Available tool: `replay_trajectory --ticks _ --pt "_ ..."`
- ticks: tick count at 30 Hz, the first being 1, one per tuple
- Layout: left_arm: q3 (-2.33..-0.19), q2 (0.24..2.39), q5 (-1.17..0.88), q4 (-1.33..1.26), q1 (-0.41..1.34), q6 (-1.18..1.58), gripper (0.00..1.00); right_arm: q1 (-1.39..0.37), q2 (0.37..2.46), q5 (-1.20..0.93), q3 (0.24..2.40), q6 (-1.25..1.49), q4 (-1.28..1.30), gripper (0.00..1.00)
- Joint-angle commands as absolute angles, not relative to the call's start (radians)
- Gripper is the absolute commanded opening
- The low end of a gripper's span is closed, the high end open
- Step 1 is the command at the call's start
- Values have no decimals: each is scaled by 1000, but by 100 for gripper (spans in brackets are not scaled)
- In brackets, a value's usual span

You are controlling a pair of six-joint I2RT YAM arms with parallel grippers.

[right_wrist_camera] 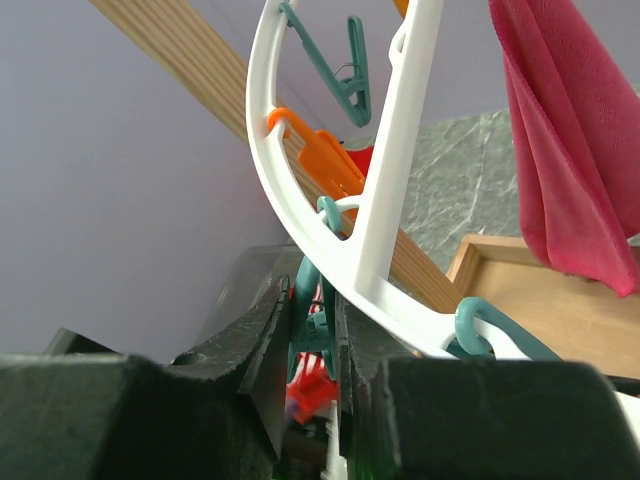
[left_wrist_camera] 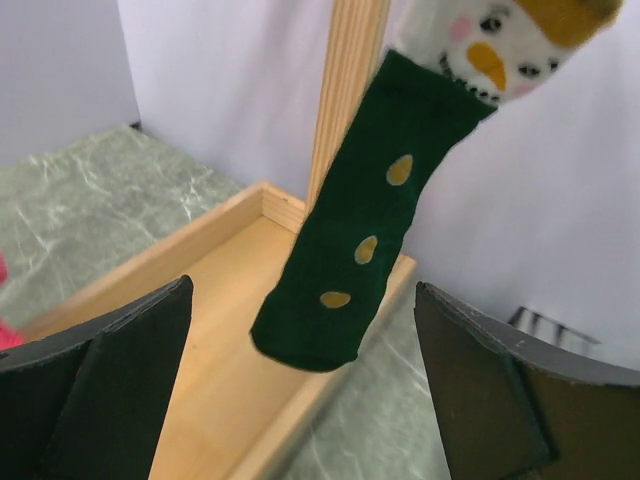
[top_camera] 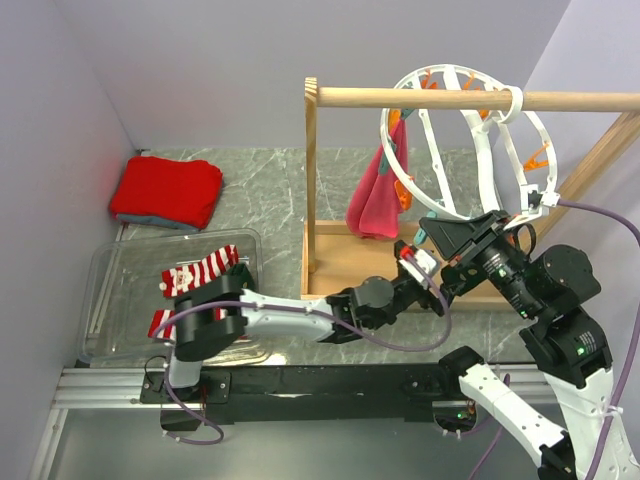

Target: Remove the socks clipped to the hanger

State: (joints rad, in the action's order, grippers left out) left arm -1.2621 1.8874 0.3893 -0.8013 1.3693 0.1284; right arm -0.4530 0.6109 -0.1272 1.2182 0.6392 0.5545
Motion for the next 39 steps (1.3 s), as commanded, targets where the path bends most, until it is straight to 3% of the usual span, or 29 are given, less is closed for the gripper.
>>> replay_trajectory --ticks 1,17,20,29,30,32,33,36,39 --pt "-1345 1974 325 -934 1368 -37 96 -460 601 -221 1230 644 529 0" --pt "-1666 2195 235 -795 1327 -9 98 -460 580 -206 1247 635 578 0" --pt "-1680 2198 174 -782 1327 35 92 -460 584 -210 1250 634 580 0" --pt "-1680 2180 -37 -772 1316 107 58 -460 588 -207 1250 627 591 0" --pt "-1680 2177 -57 -767 1315 110 49 -460 589 -207 1250 627 591 0" --pt "-1689 2171 -74 -753 1310 118 39 -462 589 -204 1247 627 588 2" --pt "-1689 2168 -80 -747 1310 121 26 -460 589 -204 1244 626 586 2" --pt "-1692 2160 -74 -738 1307 135 3 -460 588 -206 1238 627 581 2" --pt "-1658 2148 -66 -767 1305 140 1 -460 586 -206 1235 627 584 2"
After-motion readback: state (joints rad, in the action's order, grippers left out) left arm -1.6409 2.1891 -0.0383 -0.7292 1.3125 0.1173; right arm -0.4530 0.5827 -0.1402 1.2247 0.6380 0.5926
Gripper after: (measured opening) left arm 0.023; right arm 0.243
